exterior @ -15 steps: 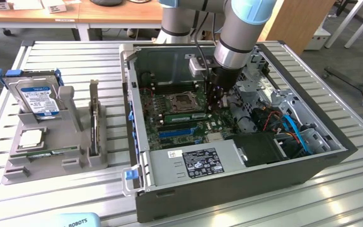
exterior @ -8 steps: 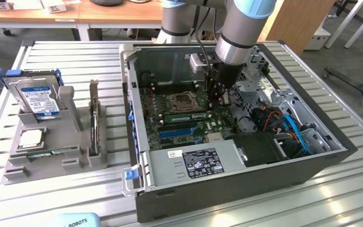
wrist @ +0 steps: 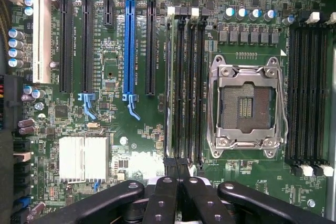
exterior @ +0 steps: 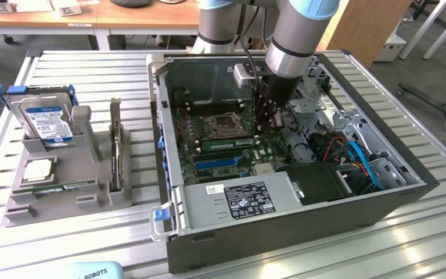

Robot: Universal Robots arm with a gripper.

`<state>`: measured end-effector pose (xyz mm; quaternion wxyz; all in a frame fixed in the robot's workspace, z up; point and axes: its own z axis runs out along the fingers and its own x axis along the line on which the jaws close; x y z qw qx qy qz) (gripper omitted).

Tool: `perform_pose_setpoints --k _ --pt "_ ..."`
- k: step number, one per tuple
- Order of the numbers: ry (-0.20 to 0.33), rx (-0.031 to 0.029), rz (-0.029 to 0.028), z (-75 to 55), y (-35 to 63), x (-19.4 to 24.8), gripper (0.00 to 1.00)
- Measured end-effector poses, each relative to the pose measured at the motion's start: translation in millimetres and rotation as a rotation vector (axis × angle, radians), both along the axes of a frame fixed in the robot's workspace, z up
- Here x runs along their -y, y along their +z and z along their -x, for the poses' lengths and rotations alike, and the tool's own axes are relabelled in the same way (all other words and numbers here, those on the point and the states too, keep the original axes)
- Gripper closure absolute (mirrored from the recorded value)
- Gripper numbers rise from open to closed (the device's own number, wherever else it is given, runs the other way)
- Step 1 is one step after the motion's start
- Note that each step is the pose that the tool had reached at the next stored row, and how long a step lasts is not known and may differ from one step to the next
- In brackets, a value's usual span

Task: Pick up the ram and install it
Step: 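Press down the ram until it locks into place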

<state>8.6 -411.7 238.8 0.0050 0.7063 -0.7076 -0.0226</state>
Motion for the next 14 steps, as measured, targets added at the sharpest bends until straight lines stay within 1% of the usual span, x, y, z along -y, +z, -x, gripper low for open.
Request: perform_pose_setpoints --k 2,4,14 --pt "0.000 0.0000 0.0001 1.2 0.1 0.0 0.90" --pt "0.000 -0.0001 0.0003 5.4 0.1 0.0 0.90" --pt "0.000 0.0000 0.0000 36.2 -0.2 -0.7 0.90"
